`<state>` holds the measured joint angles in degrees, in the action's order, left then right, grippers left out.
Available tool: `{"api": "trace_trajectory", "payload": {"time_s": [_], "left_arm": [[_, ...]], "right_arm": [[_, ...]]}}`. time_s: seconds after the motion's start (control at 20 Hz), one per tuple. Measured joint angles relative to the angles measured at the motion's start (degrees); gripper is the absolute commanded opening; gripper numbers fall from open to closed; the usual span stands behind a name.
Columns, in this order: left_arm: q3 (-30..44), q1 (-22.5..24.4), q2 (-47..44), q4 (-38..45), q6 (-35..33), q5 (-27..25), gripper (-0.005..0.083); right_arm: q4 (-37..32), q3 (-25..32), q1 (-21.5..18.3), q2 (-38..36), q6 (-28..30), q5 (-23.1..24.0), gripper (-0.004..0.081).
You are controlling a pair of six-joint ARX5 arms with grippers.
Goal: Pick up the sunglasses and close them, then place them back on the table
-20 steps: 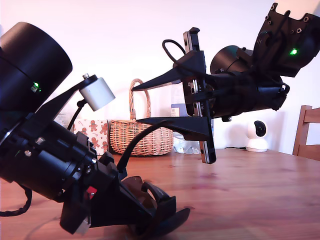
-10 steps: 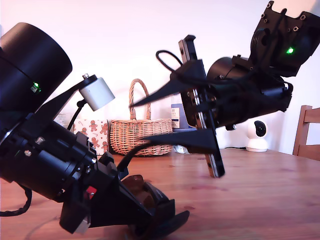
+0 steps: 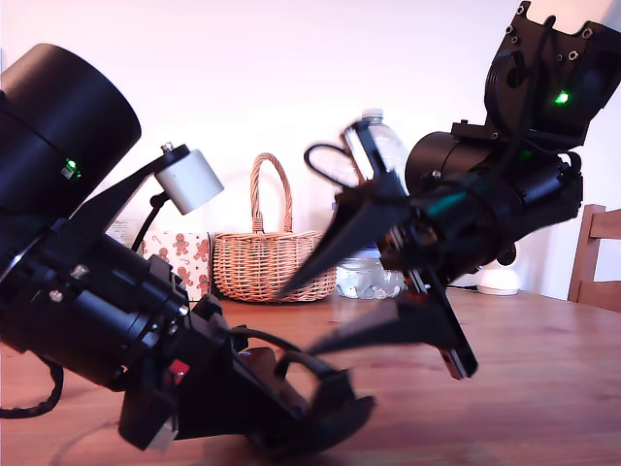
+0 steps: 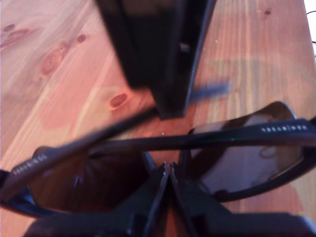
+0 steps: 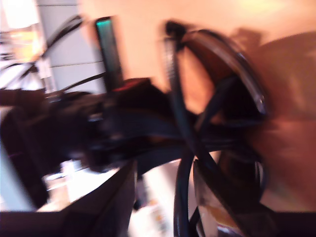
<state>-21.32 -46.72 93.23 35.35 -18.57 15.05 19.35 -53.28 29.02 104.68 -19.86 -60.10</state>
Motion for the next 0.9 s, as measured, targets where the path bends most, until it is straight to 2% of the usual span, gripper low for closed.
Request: {"api": "trace_trajectory", "payload": {"time_s": [0.15,0.4,0.55,0.7,0.9], "left_arm": [[0.00,0.00,0.00,-0.07,0.00,0.02,-0.0021],[0.00,0.00,0.00,-0.17,0.00,0.00,-0.0021],[0.00,0.00,0.00,-0.20,-0.02,0.00,-0.0021],[0.00,0.00,-0.17,-0.39,0.00,-0.02,-0.0021],[0.02,0.00,-2.58,-3.21,0.00,-0.59,-0.0021]], "right_arm": [[-0.33,0.00,0.37,0.00,0.72,-1.01,0.0316],[-0.28,-0.31,-0.07,0.00,1.36,-8.59,0.0316],[0.42,-2.54,-1.25,0.00,1.51,-11.85,0.0316],[1.31,-4.76,-2.03,0.00,1.75,-12.79,0.0316],[1.73,-4.90,-2.40,0.00,2.14,-12.81,0.0316]]}}
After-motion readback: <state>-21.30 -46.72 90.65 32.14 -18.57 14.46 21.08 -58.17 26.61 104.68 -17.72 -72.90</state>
